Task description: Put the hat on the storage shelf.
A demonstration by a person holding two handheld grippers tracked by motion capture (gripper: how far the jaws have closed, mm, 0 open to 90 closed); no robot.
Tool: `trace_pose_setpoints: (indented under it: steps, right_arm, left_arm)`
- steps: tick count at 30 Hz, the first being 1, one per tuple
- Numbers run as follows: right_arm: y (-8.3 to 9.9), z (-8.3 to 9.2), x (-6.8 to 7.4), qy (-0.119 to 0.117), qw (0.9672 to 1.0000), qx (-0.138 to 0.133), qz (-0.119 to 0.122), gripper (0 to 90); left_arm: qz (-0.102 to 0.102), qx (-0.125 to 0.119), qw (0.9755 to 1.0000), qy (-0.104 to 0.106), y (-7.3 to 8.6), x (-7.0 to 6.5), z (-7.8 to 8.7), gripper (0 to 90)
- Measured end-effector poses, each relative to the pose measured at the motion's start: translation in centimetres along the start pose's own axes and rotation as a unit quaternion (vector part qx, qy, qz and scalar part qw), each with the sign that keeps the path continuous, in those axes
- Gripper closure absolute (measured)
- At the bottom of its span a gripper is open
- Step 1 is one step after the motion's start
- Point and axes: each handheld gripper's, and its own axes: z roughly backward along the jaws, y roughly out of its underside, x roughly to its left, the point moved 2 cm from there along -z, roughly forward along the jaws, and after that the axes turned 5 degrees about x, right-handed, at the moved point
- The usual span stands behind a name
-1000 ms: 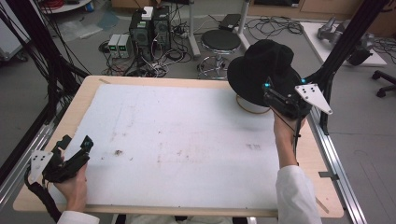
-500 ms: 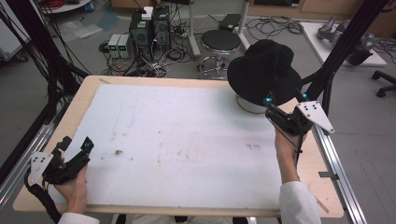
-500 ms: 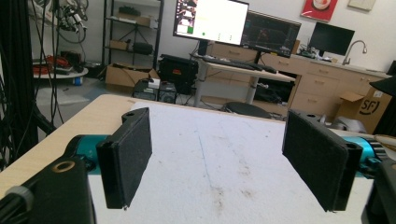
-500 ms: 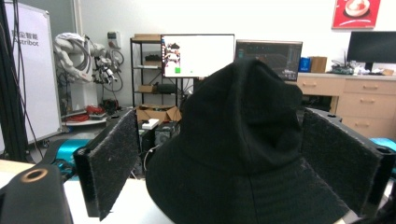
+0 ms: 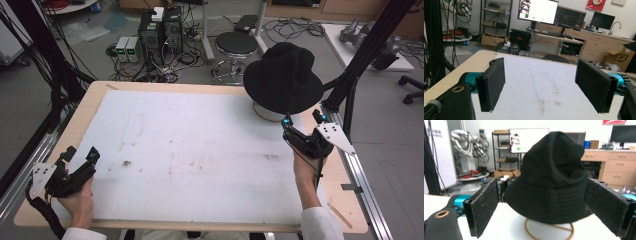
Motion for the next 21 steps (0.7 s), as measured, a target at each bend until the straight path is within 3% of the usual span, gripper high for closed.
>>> trace_pose_setpoints:
  steps: [3, 21]
  right_arm:
    - [0.1, 0.0, 0.0, -0.001, 0.9999, 0.013, -0.002, 11.2]
    - [-0.2, 2.2, 0.5, 0.002, 0.9996, 0.028, 0.003, 11.3]
  left_arm:
    - [0.001, 0.000, 1.0000, 0.000, 0.0, 0.0, 0.0, 24.3]
    - [0.000, -0.001, 1.0000, 0.005, 0.0, -0.2, 0.1, 24.3]
